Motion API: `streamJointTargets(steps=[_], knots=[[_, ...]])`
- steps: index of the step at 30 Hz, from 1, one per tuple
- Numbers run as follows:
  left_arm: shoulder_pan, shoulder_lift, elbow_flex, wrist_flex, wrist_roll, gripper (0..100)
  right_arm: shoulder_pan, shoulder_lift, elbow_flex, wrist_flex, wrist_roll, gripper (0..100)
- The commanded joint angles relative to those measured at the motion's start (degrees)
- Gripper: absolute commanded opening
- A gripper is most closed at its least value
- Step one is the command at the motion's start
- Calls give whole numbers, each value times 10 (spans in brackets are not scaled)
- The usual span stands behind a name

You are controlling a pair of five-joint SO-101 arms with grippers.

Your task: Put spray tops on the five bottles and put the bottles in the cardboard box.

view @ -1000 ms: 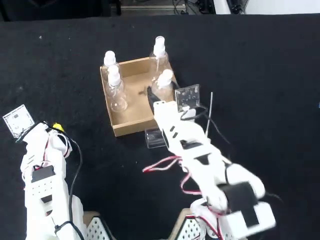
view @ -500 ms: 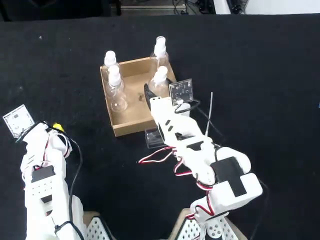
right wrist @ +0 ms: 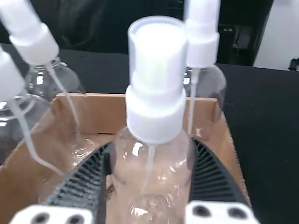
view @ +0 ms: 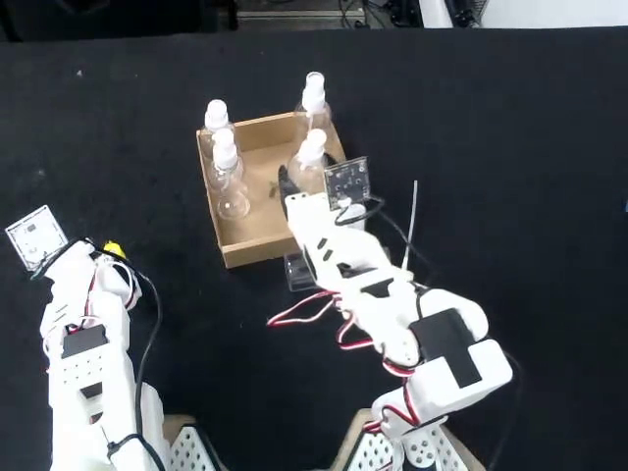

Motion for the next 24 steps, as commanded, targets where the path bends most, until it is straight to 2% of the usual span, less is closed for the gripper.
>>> streamJointTargets(steps=[1,5,12,24], knots=[[-2,-9,-9,-14,-4,95,-11,0,-28,-15,2,121],[-2,-9,-9,-14,-4,95,-9,0,-28,-15,2,98],[-2,-9,-9,-14,-4,95,-15,0,-25,-14,2,224],[-2,-9,-9,-14,-4,95,-18,0,-24,-14,2,224]])
